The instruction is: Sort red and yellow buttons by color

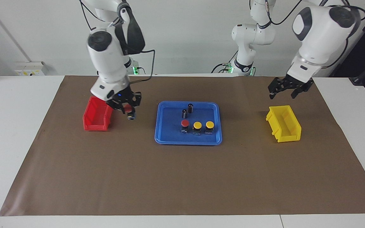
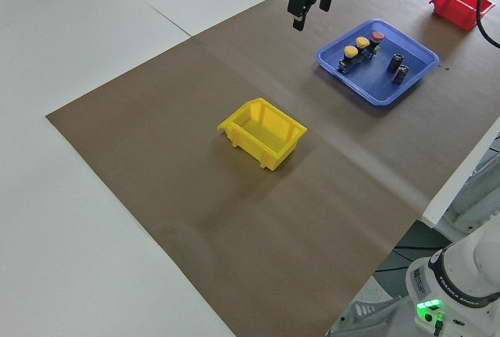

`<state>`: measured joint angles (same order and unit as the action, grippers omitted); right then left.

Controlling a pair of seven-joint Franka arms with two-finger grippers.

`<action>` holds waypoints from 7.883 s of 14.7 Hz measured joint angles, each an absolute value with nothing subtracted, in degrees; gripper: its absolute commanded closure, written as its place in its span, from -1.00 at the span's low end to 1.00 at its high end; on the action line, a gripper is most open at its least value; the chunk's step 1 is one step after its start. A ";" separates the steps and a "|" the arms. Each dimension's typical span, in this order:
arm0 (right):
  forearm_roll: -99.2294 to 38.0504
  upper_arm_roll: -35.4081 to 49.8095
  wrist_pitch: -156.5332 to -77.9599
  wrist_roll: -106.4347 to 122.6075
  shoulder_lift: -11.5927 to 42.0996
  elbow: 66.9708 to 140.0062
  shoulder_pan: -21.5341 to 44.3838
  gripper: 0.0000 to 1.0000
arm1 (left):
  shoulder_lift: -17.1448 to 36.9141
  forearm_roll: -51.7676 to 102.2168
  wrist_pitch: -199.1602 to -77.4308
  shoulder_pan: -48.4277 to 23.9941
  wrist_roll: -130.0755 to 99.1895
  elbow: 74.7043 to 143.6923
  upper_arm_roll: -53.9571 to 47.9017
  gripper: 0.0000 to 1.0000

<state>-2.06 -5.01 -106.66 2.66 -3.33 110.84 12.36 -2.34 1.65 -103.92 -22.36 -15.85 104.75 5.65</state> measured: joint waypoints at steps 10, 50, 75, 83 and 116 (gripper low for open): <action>1.88 -5.02 -115.16 11.95 -12.29 132.82 1.35 0.68 | 10.04 1.65 -125.29 -40.05 -30.65 111.98 5.25 -0.73; -0.97 -3.41 -111.64 -12.88 -0.89 108.49 19.73 -0.29 | 1.51 0.99 -102.84 -8.00 0.62 105.88 8.19 0.97; -3.23 -3.63 -122.08 -33.40 24.32 95.79 38.08 -0.25 | -1.15 -0.96 -122.82 -4.98 0.61 129.74 7.93 0.12; -3.23 -3.60 -124.46 -33.40 23.69 98.41 38.16 -0.25 | -1.33 -1.03 -122.45 -4.98 0.97 128.50 7.80 -1.00; -3.18 -5.19 -118.33 22.17 -13.62 131.57 -0.74 0.42 | -7.30 -0.48 -94.99 -18.30 -6.87 102.68 3.79 -1.00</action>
<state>-3.18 -5.19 -118.33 22.17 -13.62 131.57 -0.74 -7.30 -0.48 -94.99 -18.30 -6.87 102.68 3.79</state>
